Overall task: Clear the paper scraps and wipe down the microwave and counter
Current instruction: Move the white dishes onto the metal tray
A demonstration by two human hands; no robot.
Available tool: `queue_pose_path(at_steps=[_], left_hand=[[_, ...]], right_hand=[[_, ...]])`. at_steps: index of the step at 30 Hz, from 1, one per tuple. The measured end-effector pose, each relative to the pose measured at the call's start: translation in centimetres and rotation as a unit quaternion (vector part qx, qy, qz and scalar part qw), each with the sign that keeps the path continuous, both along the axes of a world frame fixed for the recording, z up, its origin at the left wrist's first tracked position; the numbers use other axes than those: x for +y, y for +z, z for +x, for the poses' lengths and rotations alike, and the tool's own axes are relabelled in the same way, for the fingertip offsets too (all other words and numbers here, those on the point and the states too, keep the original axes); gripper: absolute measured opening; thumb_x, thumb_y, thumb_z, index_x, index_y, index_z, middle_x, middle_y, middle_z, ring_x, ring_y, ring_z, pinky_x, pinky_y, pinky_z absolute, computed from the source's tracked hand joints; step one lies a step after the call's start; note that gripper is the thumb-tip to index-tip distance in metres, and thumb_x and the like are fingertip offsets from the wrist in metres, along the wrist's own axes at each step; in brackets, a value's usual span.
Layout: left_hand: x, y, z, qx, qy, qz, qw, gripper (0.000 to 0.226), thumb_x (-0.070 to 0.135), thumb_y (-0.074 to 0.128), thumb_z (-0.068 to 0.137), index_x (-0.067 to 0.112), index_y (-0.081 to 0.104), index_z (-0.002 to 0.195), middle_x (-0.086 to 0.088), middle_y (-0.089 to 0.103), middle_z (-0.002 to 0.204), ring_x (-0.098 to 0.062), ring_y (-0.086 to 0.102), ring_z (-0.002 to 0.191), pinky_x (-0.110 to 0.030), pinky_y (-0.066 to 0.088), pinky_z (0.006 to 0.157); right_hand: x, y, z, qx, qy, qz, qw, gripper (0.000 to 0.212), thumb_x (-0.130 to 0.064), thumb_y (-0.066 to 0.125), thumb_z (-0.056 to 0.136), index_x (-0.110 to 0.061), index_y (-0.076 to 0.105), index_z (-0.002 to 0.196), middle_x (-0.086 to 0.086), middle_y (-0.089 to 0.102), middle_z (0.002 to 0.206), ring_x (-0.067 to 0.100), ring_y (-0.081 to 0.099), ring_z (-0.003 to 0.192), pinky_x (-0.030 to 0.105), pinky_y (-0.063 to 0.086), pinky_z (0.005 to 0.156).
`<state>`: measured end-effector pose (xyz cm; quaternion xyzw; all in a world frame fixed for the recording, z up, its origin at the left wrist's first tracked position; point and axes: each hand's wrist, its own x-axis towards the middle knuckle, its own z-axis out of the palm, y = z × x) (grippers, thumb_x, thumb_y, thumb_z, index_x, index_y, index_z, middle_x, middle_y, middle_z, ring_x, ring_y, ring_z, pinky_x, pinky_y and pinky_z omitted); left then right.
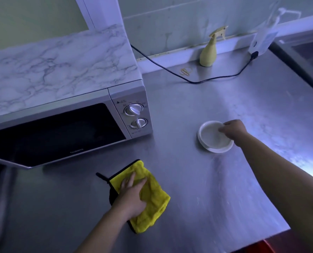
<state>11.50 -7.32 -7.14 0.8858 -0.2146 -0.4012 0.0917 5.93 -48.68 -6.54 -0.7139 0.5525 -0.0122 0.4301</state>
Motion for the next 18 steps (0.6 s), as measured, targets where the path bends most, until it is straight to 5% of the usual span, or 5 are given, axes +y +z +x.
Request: queue_pose_path(at_steps=[5, 8, 12, 16, 18], left_hand=[[0.4, 0.3, 0.4, -0.004, 0.037, -0.052, 0.998, 0.069, 0.025, 0.056, 0.082, 0.039, 0.039, 0.148, 0.013, 0.002, 0.164, -0.014, -0.001, 0.150, -0.031, 0.016, 0.119], [1.1, 0.7, 0.9, 0.000, 0.076, -0.109, 0.991, 0.058, 0.022, 0.062, 0.083, 0.032, 0.053, 0.139, 0.007, 0.030, 0.158, -0.011, 0.026, 0.145, -0.022, 0.024, 0.114], [3.5, 2.7, 0.5, 0.036, 0.216, -0.225, 0.949, 0.041, 0.012, 0.063, 0.083, 0.044, 0.064, 0.108, 0.010, 0.067, 0.118, -0.003, 0.062, 0.089, -0.021, 0.049, 0.081], [8.0, 5.3, -1.4, 0.076, 0.296, -0.309, 0.901, 0.030, 0.008, 0.064, 0.090, 0.032, 0.069, 0.109, 0.007, 0.067, 0.117, 0.003, 0.062, 0.104, -0.012, 0.046, 0.086], [11.0, 6.9, -2.7, 0.116, 0.325, -0.350, 0.871, 0.025, 0.010, 0.065, 0.093, 0.026, 0.070, 0.111, 0.003, 0.069, 0.115, 0.001, 0.066, 0.100, -0.022, 0.053, 0.092]], right_hand=[[2.3, -0.7, -1.0, -0.013, -0.016, 0.004, 1.000, 0.024, -0.004, 0.070, 0.084, 0.000, 0.072, 0.108, 0.011, 0.062, 0.093, 0.026, 0.057, 0.085, 0.034, 0.044, 0.073], [5.1, -0.4, -2.9, -0.048, -0.035, 0.004, 0.998, 0.019, 0.002, 0.070, 0.082, 0.004, 0.073, 0.101, 0.011, 0.061, 0.086, 0.024, 0.056, 0.079, 0.033, 0.043, 0.069], [10.7, 0.6, -5.5, -0.113, -0.059, 0.021, 0.992, 0.007, 0.006, 0.067, 0.081, 0.009, 0.072, 0.086, 0.008, 0.053, 0.070, 0.022, 0.046, 0.065, 0.034, 0.036, 0.061], [18.4, 2.6, -6.8, -0.193, -0.073, 0.065, 0.976, 0.017, 0.006, 0.066, 0.080, -0.002, 0.058, 0.067, 0.005, 0.037, 0.066, 0.020, 0.033, 0.064, 0.029, 0.023, 0.057], [23.6, 3.9, -6.6, -0.225, -0.045, 0.091, 0.969, 0.022, 0.004, 0.066, 0.081, -0.004, 0.055, 0.065, 0.004, 0.036, 0.065, 0.019, 0.031, 0.065, 0.030, 0.023, 0.058]])
